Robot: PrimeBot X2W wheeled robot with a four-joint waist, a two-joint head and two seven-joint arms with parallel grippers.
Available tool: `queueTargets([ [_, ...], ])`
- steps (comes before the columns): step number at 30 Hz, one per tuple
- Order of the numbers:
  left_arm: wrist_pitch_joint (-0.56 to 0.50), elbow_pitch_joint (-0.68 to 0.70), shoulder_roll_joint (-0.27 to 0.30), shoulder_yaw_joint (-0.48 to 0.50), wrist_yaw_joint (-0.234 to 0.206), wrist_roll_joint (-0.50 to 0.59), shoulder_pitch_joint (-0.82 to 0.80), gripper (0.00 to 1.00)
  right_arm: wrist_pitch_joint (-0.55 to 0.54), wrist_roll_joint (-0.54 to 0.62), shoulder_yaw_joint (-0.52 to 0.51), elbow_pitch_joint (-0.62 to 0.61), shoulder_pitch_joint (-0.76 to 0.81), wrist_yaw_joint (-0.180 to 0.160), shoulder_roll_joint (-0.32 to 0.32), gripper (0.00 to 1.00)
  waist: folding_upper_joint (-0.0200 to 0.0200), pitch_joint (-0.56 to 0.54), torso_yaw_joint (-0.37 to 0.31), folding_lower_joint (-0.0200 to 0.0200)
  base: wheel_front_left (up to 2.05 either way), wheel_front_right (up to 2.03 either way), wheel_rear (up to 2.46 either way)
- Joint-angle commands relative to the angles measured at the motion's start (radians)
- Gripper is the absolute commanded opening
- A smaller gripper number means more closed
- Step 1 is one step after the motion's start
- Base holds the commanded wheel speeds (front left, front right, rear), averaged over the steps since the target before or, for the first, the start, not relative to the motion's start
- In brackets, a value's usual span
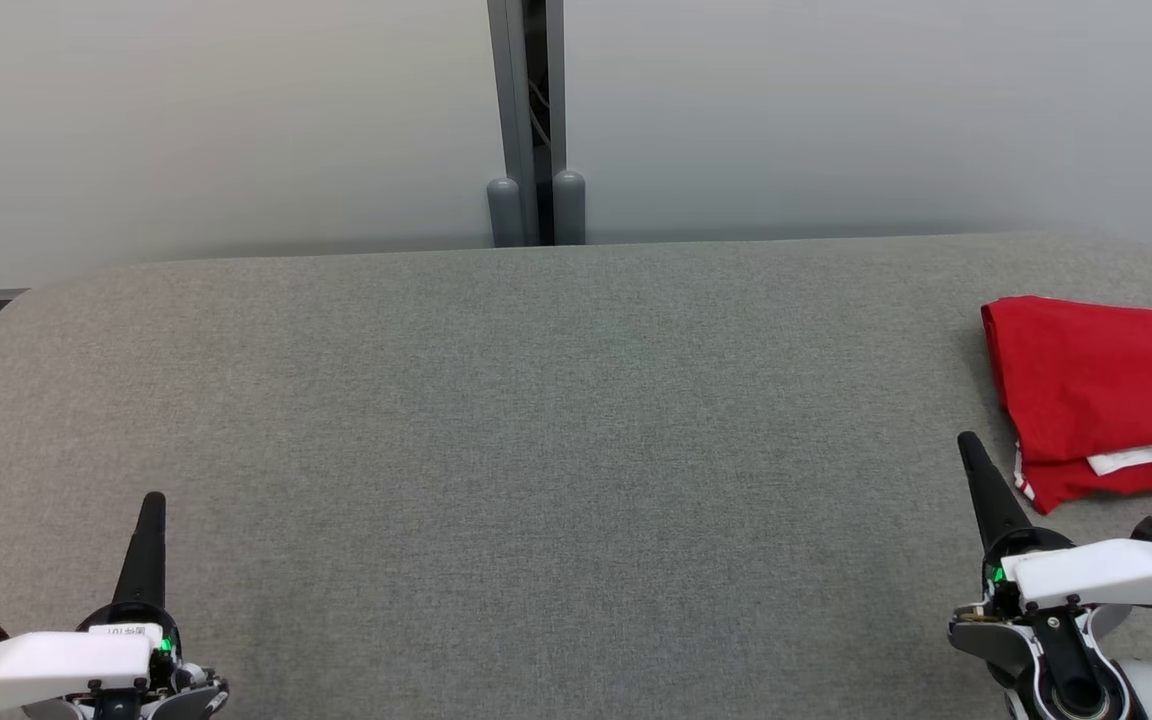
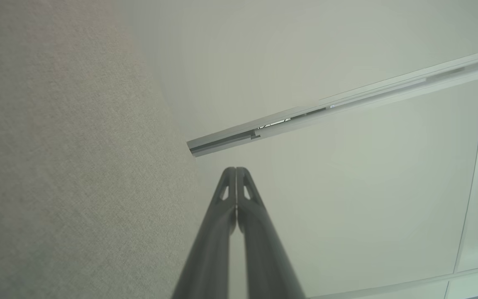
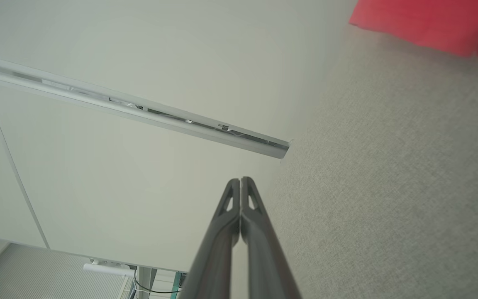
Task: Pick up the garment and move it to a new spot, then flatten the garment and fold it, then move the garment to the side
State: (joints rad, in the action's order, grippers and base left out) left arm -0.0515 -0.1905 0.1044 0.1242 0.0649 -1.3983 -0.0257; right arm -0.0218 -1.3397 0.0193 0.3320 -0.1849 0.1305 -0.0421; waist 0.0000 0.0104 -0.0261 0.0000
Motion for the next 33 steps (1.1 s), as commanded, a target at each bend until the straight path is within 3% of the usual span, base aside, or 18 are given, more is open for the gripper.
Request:
queueTargets([
  [1, -0.005, 0.002, 0.001, 0.011, 0.01, -0.022, -0.023, 0.0, -0.007, -0.027, -0.003, -0.009, -0.014, 0.0, -0.009, 0.0, 0.0, 0.0, 0.001, 0.0, 0.0, 0.0, 0.0],
  [33, -0.073, -0.023, -0.028, 0.072, 0.063, -0.207, -0.051, 0.0, -0.045, -0.257, -0.015, -0.006, -0.015, 0.0, -0.012, 0.0, 0.0, -0.007, 0.022, 0.0, 0.0, 0.0, 0.0],
])
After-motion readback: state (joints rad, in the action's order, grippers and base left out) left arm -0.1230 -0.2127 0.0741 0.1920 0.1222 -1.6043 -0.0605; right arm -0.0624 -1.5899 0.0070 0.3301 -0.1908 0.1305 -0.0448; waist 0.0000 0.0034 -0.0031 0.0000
